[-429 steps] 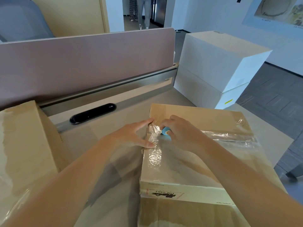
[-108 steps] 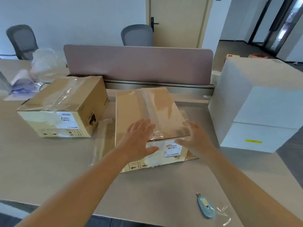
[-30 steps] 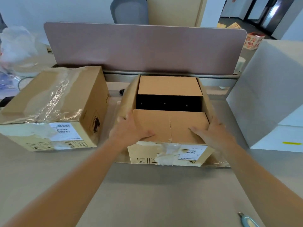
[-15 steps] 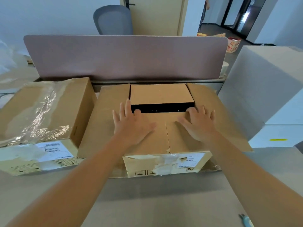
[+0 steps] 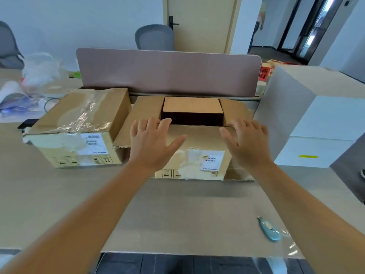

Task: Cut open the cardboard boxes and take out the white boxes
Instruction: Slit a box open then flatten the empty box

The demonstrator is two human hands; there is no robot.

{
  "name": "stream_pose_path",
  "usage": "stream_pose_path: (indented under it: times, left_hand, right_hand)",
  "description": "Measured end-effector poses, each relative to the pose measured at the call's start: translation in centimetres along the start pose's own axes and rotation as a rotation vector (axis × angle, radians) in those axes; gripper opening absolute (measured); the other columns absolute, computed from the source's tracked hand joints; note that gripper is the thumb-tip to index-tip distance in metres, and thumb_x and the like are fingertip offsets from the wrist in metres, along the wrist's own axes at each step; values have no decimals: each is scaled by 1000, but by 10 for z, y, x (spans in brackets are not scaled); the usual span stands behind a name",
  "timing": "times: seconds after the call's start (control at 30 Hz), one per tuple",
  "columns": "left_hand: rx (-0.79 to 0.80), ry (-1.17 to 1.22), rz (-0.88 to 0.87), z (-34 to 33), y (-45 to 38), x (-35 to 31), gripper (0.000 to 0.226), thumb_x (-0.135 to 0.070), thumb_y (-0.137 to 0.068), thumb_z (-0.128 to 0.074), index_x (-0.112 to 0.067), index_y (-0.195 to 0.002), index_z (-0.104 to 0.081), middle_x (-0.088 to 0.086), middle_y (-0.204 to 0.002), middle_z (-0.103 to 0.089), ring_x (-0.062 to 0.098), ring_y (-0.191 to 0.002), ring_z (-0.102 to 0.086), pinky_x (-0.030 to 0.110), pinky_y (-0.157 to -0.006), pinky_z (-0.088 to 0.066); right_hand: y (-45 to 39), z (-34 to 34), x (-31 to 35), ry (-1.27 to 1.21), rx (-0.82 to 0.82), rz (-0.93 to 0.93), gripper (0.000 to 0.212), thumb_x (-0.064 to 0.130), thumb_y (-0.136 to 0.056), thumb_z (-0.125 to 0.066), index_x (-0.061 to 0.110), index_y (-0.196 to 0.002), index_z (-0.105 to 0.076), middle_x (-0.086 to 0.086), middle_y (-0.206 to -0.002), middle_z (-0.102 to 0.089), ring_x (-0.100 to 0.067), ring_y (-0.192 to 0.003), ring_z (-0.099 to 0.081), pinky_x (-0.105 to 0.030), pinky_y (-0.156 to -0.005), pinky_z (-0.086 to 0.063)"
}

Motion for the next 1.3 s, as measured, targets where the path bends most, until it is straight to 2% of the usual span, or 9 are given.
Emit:
stream_pose_path:
  times: [0.07, 0.13, 0.2, 0.3, 0.47, 0.6, 0.77, 0.9, 1.3]
  left_hand:
    - [23, -4, 34, -1, 25, -1, 92, -68, -68, 2, -21, -126, -52, 5, -124, -54, 28, -118, -42, 40, -103, -23]
    - [90, -26, 67, -10, 45, -1, 81, -66, -78, -1, -24, -118, -58, 3, -120, -56, 26, -114, -44, 38, -98, -26]
    - [199, 3, 98, -29, 62, 0, 57, -57, -92, -17, -27, -112, -60, 2, -120, -54, 24, -115, -42, 35, -97, -27]
    - [344, 57, 110, -64, 81, 2, 44, -49, -95, -29, -25, -117, -58, 2, -129, -46, 25, -124, -35, 36, -103, -25]
    - [539, 49, 106, -108, 95, 10, 47, -47, -95, -33, -26, -136, -39, 4, -150, -20, 23, -138, -17, 39, -110, -19]
    - [521, 54, 104, -103, 83, 9, 50, -48, -95, -32, -25, -140, -36, 3, -153, -15, 23, -140, -13, 39, -112, -14]
    - [465, 58, 49, -78, 36, 8, 47, -47, -96, -30, -22, -135, -39, 3, -148, -25, 23, -136, -20, 40, -110, -19]
    - [447, 82, 44, -73, -19, 17, 52, -47, -97, -29, -22, -142, -31, -1, -149, -25, 21, -137, -21, 43, -112, -21]
    - [539, 103, -58, -144, -143, 33, 59, -50, -96, -30, -15, -143, -29, 4, -144, -41, 21, -132, -38, 39, -110, -26]
  right_hand:
    - [22, -4, -1, -29, 18, 27, 69, 57, -75, -8, 16, -95, -61, -2, -90, -64, -22, -91, -55, -32, -81, -30]
    - [42, -13, -2, -54, 60, 23, 55, 55, -75, -9, 20, -69, -50, 4, -68, -51, -22, -75, -50, -29, -71, -28]
    - [60, -27, -4, -54, 141, 0, 49, 56, -75, -10, 19, -63, -40, 3, -67, -45, -20, -74, -43, -29, -69, -26]
    - [80, -59, -13, -5, 327, -39, 46, 47, -93, -29, 12, -78, -54, -7, -93, -56, -24, -99, -47, -31, -76, -32]
    - [99, -99, -23, -29, 483, -32, 39, 38, -95, -36, 10, -109, -59, -6, -123, -46, -23, -119, -40, -34, -94, -36]
    - [82, -94, -23, -17, 437, -9, 39, 39, -96, -35, 11, -111, -58, -6, -116, -50, -23, -112, -45, -34, -92, -35]
    - [28, -71, -16, -82, 369, 33, 36, 37, -96, -35, 12, -104, -59, -3, -103, -56, -18, -98, -52, -27, -81, -34]
    - [-19, -77, -20, -104, 414, 15, 40, 37, -97, -36, 11, -122, -53, -5, -116, -56, -18, -105, -52, -23, -82, -35]
    - [-118, -151, -41, -77, 534, -179, 43, 37, -97, -36, 13, -133, -42, -4, -128, -54, -18, -115, -52, -29, -94, -41]
Point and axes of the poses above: each hand's wrist, its own y-axis away from the middle knuckle, its own z-axis out of the back of the hand, x = y × z, the point moved 9 cm from there along -y, towards the middle knuckle
